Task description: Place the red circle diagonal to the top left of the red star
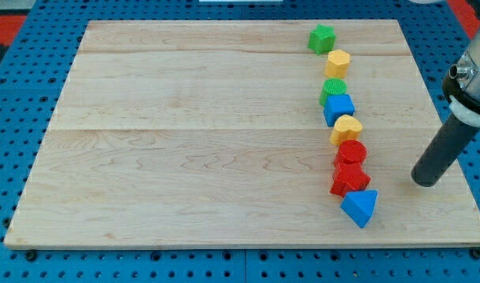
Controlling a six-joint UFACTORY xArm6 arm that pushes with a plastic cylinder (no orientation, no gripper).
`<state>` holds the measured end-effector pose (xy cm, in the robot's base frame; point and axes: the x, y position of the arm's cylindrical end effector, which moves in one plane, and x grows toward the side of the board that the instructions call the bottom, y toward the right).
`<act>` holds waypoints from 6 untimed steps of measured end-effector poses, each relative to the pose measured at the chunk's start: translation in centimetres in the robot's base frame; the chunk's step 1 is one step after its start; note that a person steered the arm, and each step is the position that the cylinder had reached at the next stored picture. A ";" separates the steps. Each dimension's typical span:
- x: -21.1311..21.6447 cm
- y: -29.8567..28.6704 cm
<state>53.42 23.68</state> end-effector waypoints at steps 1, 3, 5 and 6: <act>-0.1 -0.3; -2.0 -2.9; -4.4 -12.5; -4.3 -5.8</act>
